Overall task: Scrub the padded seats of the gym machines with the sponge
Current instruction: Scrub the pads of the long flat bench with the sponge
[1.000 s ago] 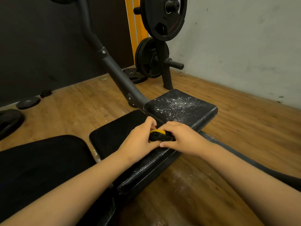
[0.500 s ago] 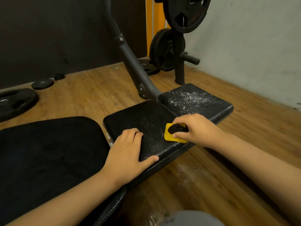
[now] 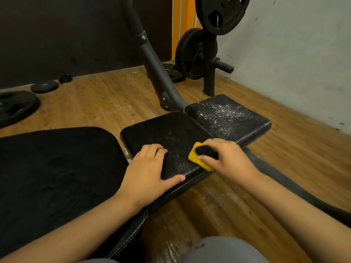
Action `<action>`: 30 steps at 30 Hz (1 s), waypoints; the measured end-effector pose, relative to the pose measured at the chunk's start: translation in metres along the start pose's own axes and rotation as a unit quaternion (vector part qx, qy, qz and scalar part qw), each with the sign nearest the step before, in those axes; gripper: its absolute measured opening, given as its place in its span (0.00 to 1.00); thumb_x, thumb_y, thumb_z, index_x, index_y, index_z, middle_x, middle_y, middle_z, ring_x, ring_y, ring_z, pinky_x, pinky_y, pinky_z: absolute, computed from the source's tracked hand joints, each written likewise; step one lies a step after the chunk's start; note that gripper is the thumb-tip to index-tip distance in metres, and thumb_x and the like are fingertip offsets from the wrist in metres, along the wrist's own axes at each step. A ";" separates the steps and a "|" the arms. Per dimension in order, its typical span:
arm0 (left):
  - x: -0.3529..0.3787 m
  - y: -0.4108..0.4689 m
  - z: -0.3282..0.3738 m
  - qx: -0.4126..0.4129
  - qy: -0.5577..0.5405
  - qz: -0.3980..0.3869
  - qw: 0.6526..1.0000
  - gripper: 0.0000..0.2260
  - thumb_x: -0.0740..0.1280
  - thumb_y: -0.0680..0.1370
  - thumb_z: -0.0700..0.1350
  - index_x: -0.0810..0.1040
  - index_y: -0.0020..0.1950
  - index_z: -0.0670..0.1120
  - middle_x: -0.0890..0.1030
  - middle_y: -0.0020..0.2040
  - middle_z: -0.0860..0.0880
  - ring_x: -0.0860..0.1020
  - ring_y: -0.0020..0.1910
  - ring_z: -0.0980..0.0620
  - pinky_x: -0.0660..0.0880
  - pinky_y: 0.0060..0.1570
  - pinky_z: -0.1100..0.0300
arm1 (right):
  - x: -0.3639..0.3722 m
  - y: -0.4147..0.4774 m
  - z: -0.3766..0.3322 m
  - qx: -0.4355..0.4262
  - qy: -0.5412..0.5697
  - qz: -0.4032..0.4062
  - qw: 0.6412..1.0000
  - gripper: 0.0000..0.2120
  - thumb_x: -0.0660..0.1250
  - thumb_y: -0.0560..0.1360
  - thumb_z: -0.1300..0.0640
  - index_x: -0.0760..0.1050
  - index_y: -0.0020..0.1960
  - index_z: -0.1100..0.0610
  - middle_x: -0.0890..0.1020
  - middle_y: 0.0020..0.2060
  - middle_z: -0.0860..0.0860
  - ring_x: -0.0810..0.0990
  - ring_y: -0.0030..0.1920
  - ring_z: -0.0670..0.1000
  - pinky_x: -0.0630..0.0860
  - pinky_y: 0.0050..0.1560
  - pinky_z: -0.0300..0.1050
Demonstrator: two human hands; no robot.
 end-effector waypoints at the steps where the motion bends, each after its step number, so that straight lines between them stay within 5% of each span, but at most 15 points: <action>1: 0.000 0.000 0.000 -0.002 0.000 0.000 1.000 0.40 0.55 0.69 0.74 0.64 0.74 0.51 0.65 0.71 0.55 0.60 0.71 0.58 0.62 0.67 0.63 | -0.005 0.003 0.015 0.026 -0.007 0.010 1.000 0.10 0.71 0.73 0.50 0.77 0.52 0.52 0.80 0.45 0.49 0.79 0.46 0.51 0.76 0.47 0.49; 7: -0.001 0.000 -0.001 -0.010 -0.008 0.003 1.000 0.40 0.57 0.68 0.74 0.65 0.74 0.52 0.65 0.70 0.56 0.60 0.71 0.58 0.63 0.67 0.62 | -0.008 0.057 0.049 0.154 -0.079 0.036 0.984 0.10 0.68 0.75 0.50 0.76 0.55 0.51 0.81 0.49 0.54 0.78 0.53 0.60 0.73 0.49 0.50; 16: 0.000 0.000 -0.004 -0.005 -0.004 0.013 1.000 0.39 0.58 0.68 0.74 0.67 0.73 0.52 0.67 0.69 0.56 0.61 0.69 0.58 0.65 0.65 0.61 | 0.012 0.014 -0.027 -0.008 -0.006 -0.007 1.000 0.12 0.69 0.73 0.48 0.77 0.55 0.51 0.80 0.47 0.50 0.79 0.48 0.52 0.75 0.49 0.50; 21: 0.000 0.001 -0.004 -0.007 -0.016 0.015 1.000 0.40 0.56 0.67 0.74 0.67 0.73 0.52 0.66 0.69 0.56 0.62 0.69 0.59 0.65 0.66 0.62 | -0.016 0.018 0.038 0.093 -0.012 0.033 0.995 0.08 0.71 0.74 0.51 0.78 0.51 0.52 0.81 0.44 0.51 0.80 0.47 0.54 0.75 0.45 0.48; 30: 0.002 0.002 -0.007 -0.008 -0.018 0.021 1.000 0.42 0.54 0.66 0.78 0.69 0.71 0.53 0.68 0.68 0.57 0.63 0.68 0.59 0.69 0.62 0.60 | -0.012 0.065 0.062 0.194 -0.058 0.012 0.979 0.18 0.66 0.77 0.49 0.74 0.63 0.56 0.80 0.54 0.58 0.78 0.54 0.60 0.73 0.46 0.48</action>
Point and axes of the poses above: each hand's wrist, its own y-axis towards the middle knuckle, its own x-axis out of the palm, z = x × y, the point moved 8 cm from there along y, towards the middle knuckle
